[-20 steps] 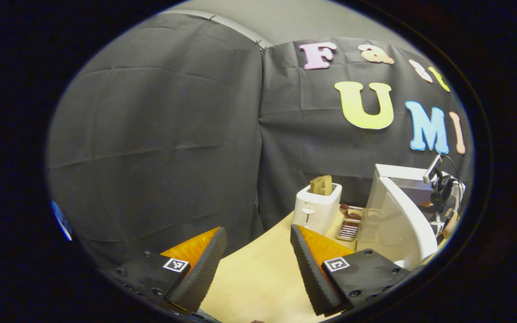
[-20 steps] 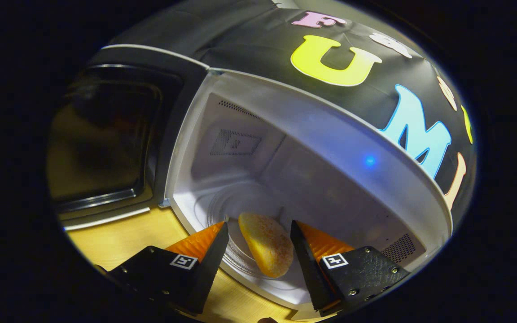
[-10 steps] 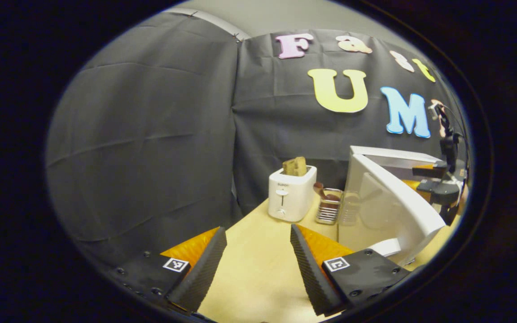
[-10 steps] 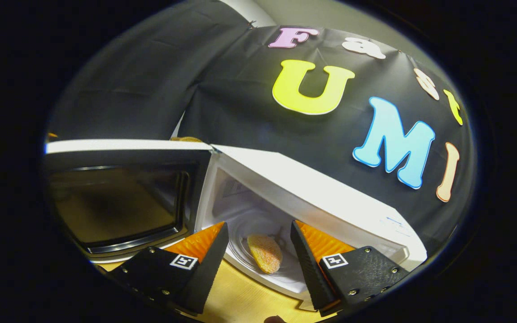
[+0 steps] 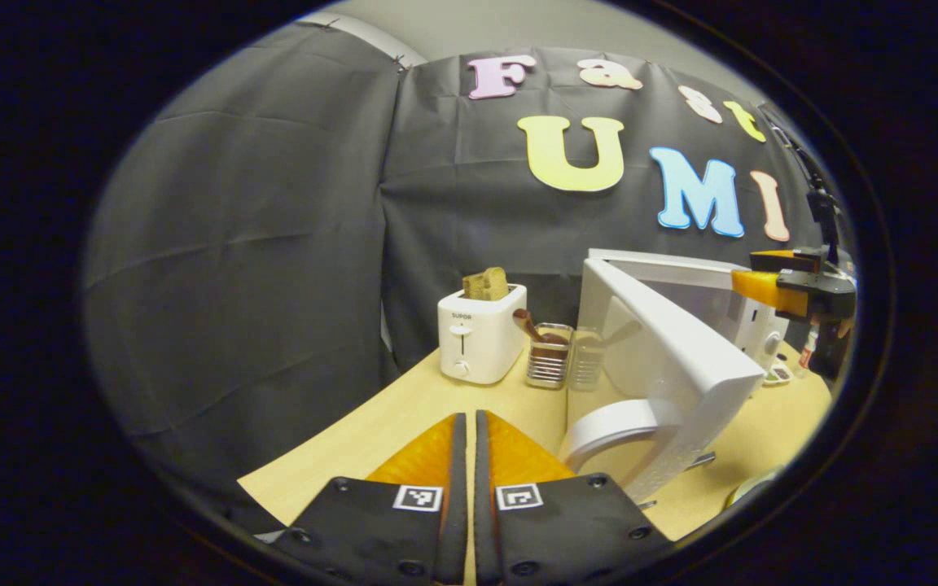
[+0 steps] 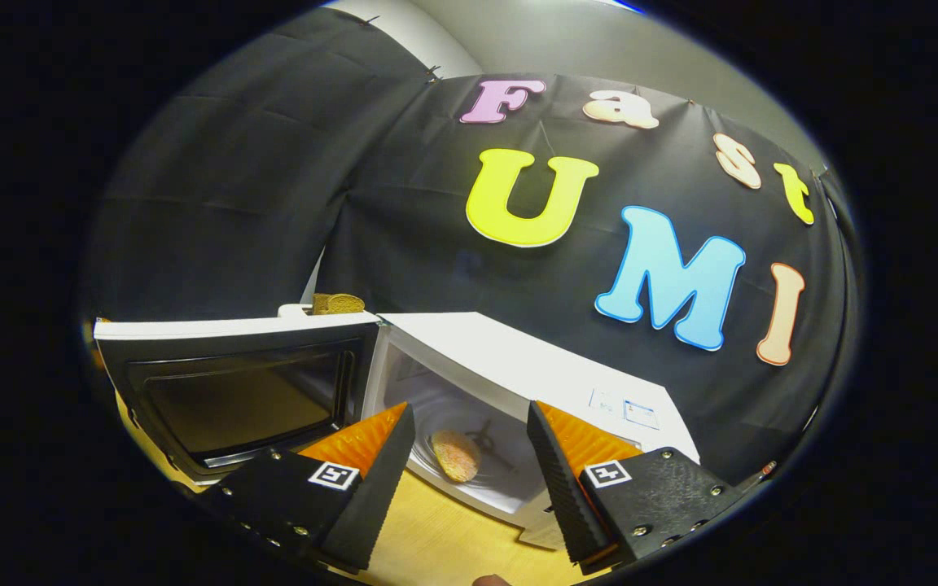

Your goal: Open the microwave oven with the left hand, put the food in, and close the microwave oven.

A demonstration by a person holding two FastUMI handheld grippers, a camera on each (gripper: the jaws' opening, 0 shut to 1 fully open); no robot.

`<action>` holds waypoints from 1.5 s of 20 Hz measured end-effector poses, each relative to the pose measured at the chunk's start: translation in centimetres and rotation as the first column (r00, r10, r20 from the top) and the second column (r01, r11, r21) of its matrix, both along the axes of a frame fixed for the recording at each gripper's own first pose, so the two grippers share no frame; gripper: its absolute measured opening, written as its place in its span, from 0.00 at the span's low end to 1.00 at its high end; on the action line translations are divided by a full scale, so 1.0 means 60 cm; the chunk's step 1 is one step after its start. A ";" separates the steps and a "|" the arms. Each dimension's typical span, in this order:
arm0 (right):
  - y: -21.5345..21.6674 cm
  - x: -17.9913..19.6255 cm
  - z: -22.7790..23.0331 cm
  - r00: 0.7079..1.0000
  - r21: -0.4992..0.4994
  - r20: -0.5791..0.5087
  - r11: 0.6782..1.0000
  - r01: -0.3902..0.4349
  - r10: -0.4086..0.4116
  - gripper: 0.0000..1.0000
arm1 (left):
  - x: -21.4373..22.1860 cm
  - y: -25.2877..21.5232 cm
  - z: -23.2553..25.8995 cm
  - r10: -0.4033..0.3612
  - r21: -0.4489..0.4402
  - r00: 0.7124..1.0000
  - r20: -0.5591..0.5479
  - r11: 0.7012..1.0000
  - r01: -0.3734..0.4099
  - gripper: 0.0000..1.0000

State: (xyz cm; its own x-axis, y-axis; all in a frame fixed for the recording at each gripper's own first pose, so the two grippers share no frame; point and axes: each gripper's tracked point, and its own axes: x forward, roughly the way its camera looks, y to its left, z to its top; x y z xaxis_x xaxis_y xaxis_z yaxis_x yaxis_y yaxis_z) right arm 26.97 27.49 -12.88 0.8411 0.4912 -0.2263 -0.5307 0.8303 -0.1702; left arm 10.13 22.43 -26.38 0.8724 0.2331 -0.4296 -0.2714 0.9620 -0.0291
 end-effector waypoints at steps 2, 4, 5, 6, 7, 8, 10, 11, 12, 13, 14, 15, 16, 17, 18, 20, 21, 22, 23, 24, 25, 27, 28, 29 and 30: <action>-0.020 -0.009 0.008 1.000 0.003 0.007 1.000 0.009 -0.009 0.86 | -0.004 -0.021 -0.001 -0.032 -0.008 0.999 -0.006 0.999 0.032 0.07; -0.035 -0.018 0.012 1.000 0.002 0.010 1.000 0.016 -0.016 0.86 | -0.006 -0.045 0.001 -0.064 -0.015 0.998 -0.008 0.998 0.064 0.04; -0.044 -0.022 0.015 1.000 0.001 0.012 1.000 0.021 -0.021 0.86 | -0.004 -0.054 0.002 -0.079 -0.013 0.997 -0.010 0.997 0.078 0.07; -0.052 -0.027 0.016 1.000 0.002 0.013 1.000 0.023 -0.023 0.86 | -0.001 -0.065 0.003 -0.091 -0.013 0.996 -0.008 0.996 0.091 0.07; -0.059 -0.033 0.019 1.000 0.004 0.012 1.000 0.028 -0.028 0.86 | 0.000 -0.078 0.007 -0.105 -0.018 0.994 -0.005 0.994 0.105 0.04; -0.067 -0.038 0.020 0.999 0.006 0.014 0.999 0.035 -0.035 0.86 | 0.000 -0.090 0.013 -0.121 -0.023 0.993 0.001 0.992 0.121 0.07; -0.085 -0.051 0.019 0.999 0.009 0.010 0.999 0.050 -0.050 0.86 | 0.006 -0.114 0.018 -0.156 -0.024 0.988 0.011 0.987 0.156 0.07; -0.094 -0.059 0.018 0.998 0.009 0.005 0.998 0.057 -0.057 0.86 | 0.008 -0.126 0.020 -0.173 -0.024 0.985 0.012 0.985 0.173 0.07; -0.105 -0.066 0.018 0.998 0.008 0.004 0.998 0.067 -0.067 0.86 | 0.010 -0.138 0.023 -0.191 -0.024 0.982 0.016 0.981 0.191 0.04; -0.115 -0.073 0.019 0.997 0.008 0.005 0.997 0.077 -0.077 0.86 | 0.015 -0.151 0.028 -0.209 -0.025 0.978 0.022 0.978 0.209 0.07; -0.124 -0.079 0.016 0.996 0.005 0.004 0.996 0.086 -0.087 0.86 | 0.018 -0.163 0.030 -0.227 -0.025 0.974 0.025 0.973 0.228 0.04; -0.135 -0.085 0.013 0.995 -0.001 0.002 0.995 0.097 -0.097 0.86 | 0.018 -0.174 0.037 -0.246 -0.023 0.969 0.030 0.969 0.247 0.07; -0.145 -0.091 0.008 0.994 -0.005 -0.003 0.994 0.106 -0.106 0.85 | 0.019 -0.184 0.041 -0.264 -0.022 0.964 0.034 0.964 0.265 0.08; -0.153 -0.097 0.005 0.993 -0.006 -0.011 0.993 0.114 -0.114 0.85 | 0.023 -0.193 0.043 -0.279 -0.021 0.960 0.036 0.960 0.279 0.08; -0.161 -0.103 0.004 0.992 -0.005 -0.015 0.993 0.122 -0.122 0.86 | 0.027 -0.204 0.043 -0.294 -0.022 0.955 0.038 0.955 0.295 0.08; -0.178 -0.113 0.002 0.990 -0.009 -0.018 0.990 0.137 -0.138 0.86 | 0.031 -0.225 0.047 -0.321 -0.025 0.946 0.043 0.946 0.323 0.07; -0.186 -0.116 0.001 0.989 -0.013 -0.017 0.989 0.148 -0.148 0.86 | 0.034 -0.237 0.049 -0.335 -0.030 0.941 0.045 0.941 0.337 0.07; -0.196 -0.119 0.002 0.987 -0.017 -0.018 0.987 0.158 -0.159 0.85 | 0.041 -0.249 0.051 -0.351 -0.035 0.935 0.047 0.935 0.352 0.07; -0.206 -0.120 0.001 0.985 -0.018 -0.019 0.985 0.171 -0.171 0.85 | 0.047 -0.263 0.053 -0.366 -0.037 0.929 0.051 0.929 0.368 0.11; -0.217 -0.122 -0.002 0.983 -0.018 -0.024 0.983 0.184 -0.184 0.85 | 0.054 -0.275 0.053 -0.384 -0.038 0.922 0.054 0.922 0.386 0.07; -0.226 -0.125 -0.005 0.980 -0.017 -0.032 0.980 0.196 -0.197 0.85 | 0.063 -0.288 0.054 -0.404 -0.037 0.913 0.056 0.913 0.406 0.11; -0.245 -0.127 -0.012 0.973 -0.020 -0.044 0.974 0.225 -0.226 0.85 | 0.082 -0.313 0.054 -0.441 -0.039 0.895 0.064 0.895 0.444 0.07; -0.254 -0.129 -0.015 0.969 -0.022 -0.051 0.971 0.239 -0.240 0.85 | 0.090 -0.323 0.057 -0.456 -0.039 0.887 0.068 0.888 0.459 0.07; -0.263 -0.130 -0.016 0.966 -0.022 -0.058 0.967 0.253 -0.253 0.85 | 0.099 -0.334 0.060 -0.469 -0.037 0.880 0.068 0.881 0.472 0.07; -0.272 -0.128 -0.017 0.961 -0.024 -0.062 0.963 0.269 -0.270 0.86 | 0.107 -0.346 0.061 -0.484 -0.036 0.872 0.073 0.872 0.488 0.08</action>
